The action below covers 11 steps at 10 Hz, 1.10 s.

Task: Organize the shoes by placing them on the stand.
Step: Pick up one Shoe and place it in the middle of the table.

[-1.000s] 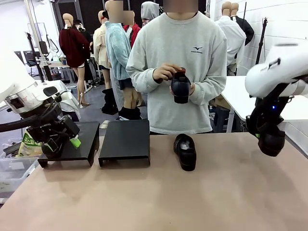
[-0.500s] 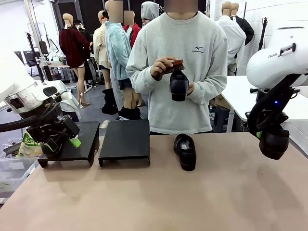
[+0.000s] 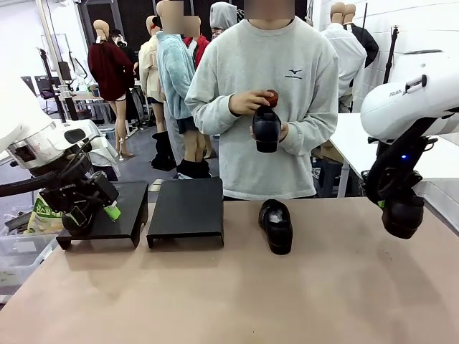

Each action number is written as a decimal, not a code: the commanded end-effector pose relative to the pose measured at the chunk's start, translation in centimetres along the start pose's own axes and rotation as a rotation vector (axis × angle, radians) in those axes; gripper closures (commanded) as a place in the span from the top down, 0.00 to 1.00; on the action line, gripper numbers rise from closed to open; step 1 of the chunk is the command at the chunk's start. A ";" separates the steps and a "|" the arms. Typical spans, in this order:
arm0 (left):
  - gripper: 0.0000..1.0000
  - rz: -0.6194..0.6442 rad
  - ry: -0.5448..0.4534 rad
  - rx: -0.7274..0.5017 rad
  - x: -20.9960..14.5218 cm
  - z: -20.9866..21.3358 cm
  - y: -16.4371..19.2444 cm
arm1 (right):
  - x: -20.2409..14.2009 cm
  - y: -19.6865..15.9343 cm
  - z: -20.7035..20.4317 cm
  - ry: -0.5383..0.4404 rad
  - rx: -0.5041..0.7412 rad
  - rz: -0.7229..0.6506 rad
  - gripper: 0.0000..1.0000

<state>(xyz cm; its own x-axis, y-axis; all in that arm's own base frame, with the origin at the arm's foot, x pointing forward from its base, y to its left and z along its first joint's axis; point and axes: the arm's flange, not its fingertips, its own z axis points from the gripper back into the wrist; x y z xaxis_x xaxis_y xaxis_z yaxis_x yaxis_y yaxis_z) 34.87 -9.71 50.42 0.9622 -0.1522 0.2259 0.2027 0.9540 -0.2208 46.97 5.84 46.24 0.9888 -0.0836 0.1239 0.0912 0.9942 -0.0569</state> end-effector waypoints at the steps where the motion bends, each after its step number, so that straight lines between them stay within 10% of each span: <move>1: 1.00 -0.006 0.001 0.014 0.1 0.0 0.2 | -5.2 6.2 2.2 -0.015 -0.110 0.006 0.00; 7: 1.00 -0.006 0.001 0.014 0.1 0.0 0.2 | -16.2 18.4 4.4 0.000 -0.189 0.055 0.00; 11: 1.00 -0.006 0.001 0.014 0.1 0.0 0.2 | -16.8 18.4 3.9 -0.027 -0.182 0.064 0.00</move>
<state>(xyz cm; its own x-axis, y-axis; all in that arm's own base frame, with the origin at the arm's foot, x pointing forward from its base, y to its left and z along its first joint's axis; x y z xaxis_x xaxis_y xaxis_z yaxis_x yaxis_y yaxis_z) 34.86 -9.77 50.43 0.9620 -0.1533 0.2261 0.2037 0.9540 -0.2198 31.69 25.73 46.73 0.9918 0.0050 0.1276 0.0262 0.9699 -0.2420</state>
